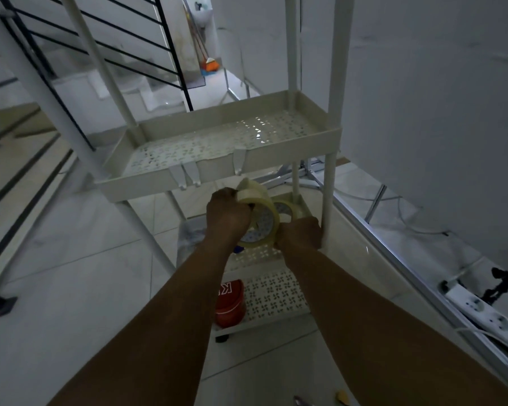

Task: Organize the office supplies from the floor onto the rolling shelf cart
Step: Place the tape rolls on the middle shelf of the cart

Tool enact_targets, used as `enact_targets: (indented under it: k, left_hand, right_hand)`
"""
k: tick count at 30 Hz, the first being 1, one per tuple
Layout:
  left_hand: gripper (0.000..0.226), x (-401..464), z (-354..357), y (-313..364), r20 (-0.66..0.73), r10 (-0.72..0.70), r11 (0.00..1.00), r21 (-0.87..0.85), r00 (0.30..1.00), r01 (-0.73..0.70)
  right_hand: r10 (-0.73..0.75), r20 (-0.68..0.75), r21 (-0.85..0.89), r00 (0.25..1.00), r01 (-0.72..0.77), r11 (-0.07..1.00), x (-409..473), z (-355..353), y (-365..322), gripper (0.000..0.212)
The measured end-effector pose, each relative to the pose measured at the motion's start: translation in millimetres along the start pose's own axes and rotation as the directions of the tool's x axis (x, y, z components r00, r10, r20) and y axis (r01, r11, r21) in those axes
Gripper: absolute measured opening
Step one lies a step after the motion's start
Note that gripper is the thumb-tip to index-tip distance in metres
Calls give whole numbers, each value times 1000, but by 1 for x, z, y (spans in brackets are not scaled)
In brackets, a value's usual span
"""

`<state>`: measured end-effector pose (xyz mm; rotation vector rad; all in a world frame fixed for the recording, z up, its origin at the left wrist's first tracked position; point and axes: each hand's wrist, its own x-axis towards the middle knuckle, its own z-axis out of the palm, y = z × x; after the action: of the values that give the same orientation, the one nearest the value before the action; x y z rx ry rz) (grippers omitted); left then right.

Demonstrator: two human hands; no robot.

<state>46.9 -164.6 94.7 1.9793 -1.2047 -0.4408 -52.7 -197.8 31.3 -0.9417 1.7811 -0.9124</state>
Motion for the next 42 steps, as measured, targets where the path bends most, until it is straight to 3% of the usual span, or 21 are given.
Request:
enact_targets:
  k: [2, 4, 9, 11, 14, 16, 20, 23, 26, 29, 32, 34, 38, 42]
  left_hand:
    - [39, -2, 8, -2, 57, 125, 973, 191, 991, -133]
    - [42, -5, 18, -7, 113, 165, 947, 260, 980, -190]
    - [36, -7, 40, -17, 135, 171, 930, 305, 976, -206]
    - [42, -9, 42, -17, 232, 238, 911, 283, 943, -299]
    - [43, -8, 42, -20, 315, 217, 900, 301, 924, -315]
    - [38, -8, 42, -25, 266, 220, 894, 330, 939, -303]
    - [52, -5, 38, -26, 276, 208, 875, 377, 938, -305]
    - [71, 0, 36, -33, 304, 173, 881, 377, 937, -285]
    - [83, 6, 27, -37, 304, 122, 788, 549, 945, -279]
    - [89, 12, 19, -39, 297, -13, 726, 660, 955, -195]
    - [102, 19, 17, -50, 393, -213, 689, 709, 894, -148]
    - [84, 21, 17, -60, 397, -237, 687, 714, 887, -136]
    - [49, 13, 15, -67, 374, -85, 643, 728, 923, -236]
    - [37, 11, 10, -67, 265, 3, 712, 677, 964, -189]
  right_hand:
    - [-2, 4, -20, 1000, 2, 1000, -6, -9, -1, 49]
    - [-12, 11, -29, 1000, 13, 999, -3, -14, 0, 47]
    - [-164, 63, -10, 984, 165, 986, -10, -21, 1, 47]
    - [-251, 70, -43, 966, 254, 966, -13, -24, 4, 45]
    - [-417, 65, -32, 907, 419, 907, -23, -27, 9, 39]
    - [-515, 107, -43, 850, 522, 852, -30, -27, 14, 36]
    - [-609, 244, -150, 754, 650, 745, -29, -28, 21, 50]
    - [-590, 336, -243, 734, 673, 699, -24, -27, 21, 69]
    - [-558, 413, -384, 720, 693, 610, -15, -23, 16, 82]
    - [-567, 498, -452, 656, 754, 476, -8, -18, 10, 79]
    - [-575, 596, -508, 560, 818, 270, -5, -15, 3, 83]
    - [-564, 627, -570, 537, 810, 137, -6, -14, -2, 81]
    - [-635, 547, -599, 545, 785, 158, -5, -17, -10, 67]
    - [-619, 603, -591, 504, 803, 79, -7, -21, -13, 62]
